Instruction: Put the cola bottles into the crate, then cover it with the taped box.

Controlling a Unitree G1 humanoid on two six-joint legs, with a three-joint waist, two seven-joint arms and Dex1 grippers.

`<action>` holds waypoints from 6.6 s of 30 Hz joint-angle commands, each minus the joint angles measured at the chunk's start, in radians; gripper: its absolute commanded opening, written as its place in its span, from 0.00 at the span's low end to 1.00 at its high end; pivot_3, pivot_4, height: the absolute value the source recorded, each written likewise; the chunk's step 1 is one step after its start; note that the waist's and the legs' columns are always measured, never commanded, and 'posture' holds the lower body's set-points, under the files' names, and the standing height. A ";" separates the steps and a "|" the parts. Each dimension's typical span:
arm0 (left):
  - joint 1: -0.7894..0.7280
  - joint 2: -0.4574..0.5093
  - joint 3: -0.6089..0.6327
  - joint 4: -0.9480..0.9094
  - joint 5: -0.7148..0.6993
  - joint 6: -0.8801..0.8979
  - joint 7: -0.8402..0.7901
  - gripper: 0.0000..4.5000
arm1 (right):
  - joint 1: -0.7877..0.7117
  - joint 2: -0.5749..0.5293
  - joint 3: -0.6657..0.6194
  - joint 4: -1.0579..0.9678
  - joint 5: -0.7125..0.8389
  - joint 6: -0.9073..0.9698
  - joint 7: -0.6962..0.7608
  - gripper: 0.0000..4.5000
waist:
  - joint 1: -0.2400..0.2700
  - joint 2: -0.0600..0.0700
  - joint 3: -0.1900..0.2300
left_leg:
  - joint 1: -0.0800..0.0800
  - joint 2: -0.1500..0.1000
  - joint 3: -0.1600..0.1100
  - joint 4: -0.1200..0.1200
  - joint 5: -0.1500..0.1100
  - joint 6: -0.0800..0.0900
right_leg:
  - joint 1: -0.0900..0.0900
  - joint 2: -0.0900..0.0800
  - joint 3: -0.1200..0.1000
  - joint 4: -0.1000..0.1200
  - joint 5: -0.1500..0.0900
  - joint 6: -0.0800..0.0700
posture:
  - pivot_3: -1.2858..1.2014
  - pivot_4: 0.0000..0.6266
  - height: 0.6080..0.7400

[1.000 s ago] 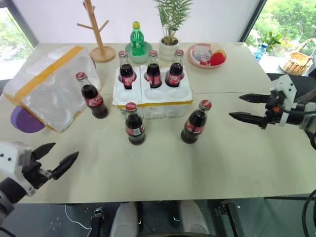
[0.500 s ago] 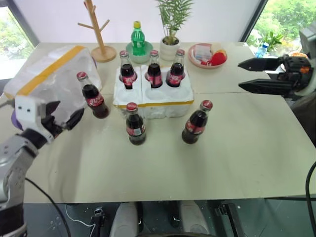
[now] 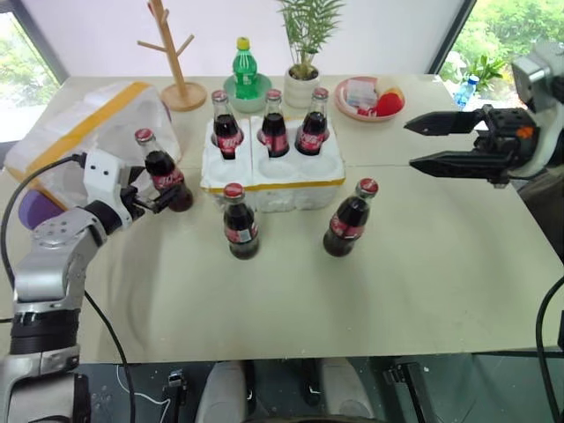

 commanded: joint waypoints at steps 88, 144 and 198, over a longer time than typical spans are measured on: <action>-0.208 0.239 -0.085 -0.160 -0.085 0.197 -0.874 0.99 | 0.230 0.003 -0.098 -0.269 0.154 0.022 -0.388 1.00 | 0.005 -0.002 0.002 | -0.001 0.000 -0.002 0.011 0.000 0.001 | 0.000 0.000 0.002 0.010 0.001 0.003 | 0.52 0.24 1.00; -0.678 -0.065 -0.241 0.548 0.072 -0.134 -0.601 0.60 | 0.255 -0.007 -0.103 -0.342 0.147 0.036 -0.320 1.00 | 0.021 -0.003 0.003 | -0.004 -0.002 0.000 0.015 -0.001 0.003 | 0.000 0.002 0.000 0.010 0.001 0.003 | 0.52 0.24 1.00; -0.284 0.211 -0.169 -0.256 -0.270 0.317 -0.752 1.00 | 0.548 0.406 0.055 -0.386 -0.107 -0.174 -0.698 0.80 | 0.020 -0.002 0.002 | -0.001 -0.002 -0.002 0.015 -0.002 0.004 | 0.002 0.003 0.001 0.012 0.000 0.004 | 0.52 0.24 1.00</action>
